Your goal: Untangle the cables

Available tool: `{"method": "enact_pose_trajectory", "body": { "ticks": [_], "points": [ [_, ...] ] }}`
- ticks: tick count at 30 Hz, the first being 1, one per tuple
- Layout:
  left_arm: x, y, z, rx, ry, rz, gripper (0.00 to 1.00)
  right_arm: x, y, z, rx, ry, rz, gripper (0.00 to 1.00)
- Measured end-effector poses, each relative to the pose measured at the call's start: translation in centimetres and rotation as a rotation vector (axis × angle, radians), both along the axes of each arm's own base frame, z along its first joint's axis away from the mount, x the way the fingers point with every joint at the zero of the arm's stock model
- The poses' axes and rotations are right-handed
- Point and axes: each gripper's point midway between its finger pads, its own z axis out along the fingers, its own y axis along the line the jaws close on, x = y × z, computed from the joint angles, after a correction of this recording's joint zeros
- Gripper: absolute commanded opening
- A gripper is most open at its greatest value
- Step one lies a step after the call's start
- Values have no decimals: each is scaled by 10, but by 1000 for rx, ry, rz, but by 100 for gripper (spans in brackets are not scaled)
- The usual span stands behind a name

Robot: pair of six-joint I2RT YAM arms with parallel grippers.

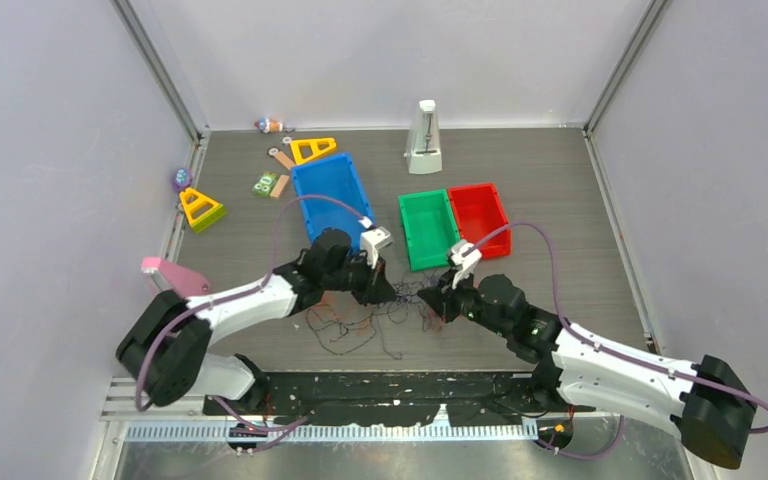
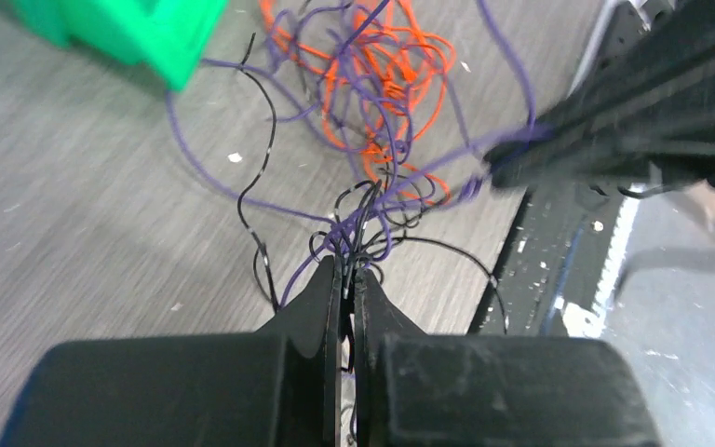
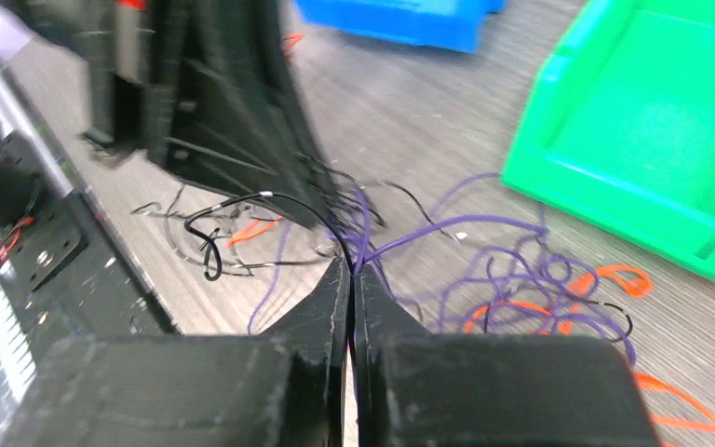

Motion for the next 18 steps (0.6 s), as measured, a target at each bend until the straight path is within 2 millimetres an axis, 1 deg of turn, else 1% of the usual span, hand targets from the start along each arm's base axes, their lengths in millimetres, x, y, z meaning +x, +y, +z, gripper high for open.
{"method": "enact_pose_trajectory", "body": {
  "ticks": [2, 4, 7, 9, 10, 11, 14, 18],
  "points": [
    [6, 12, 6, -4, -47, 63, 0, 8, -12, 3, 5, -1, -86, 5],
    [15, 30, 17, -29, -112, 151, 0, 16, -30, 3, 8, 8, -203, 5],
    [27, 50, 33, -76, -184, 266, 0, 26, -66, -3, 7, 57, -425, 5],
    [32, 60, 43, -109, -227, 331, 0, 28, -87, -6, 24, 97, -550, 5],
    [34, 64, 45, -116, -243, 359, 0, 30, -103, -8, 39, 120, -643, 5],
    [35, 69, 46, -123, -254, 385, 0, 30, -114, -8, 56, 131, -702, 5],
    [34, 78, 49, -144, -279, 439, 0, 27, -139, -2, 156, 169, -845, 5],
    [51, 109, 45, -108, -329, 607, 0, 24, -198, -2, 180, 125, -1103, 5]
  ]
}}
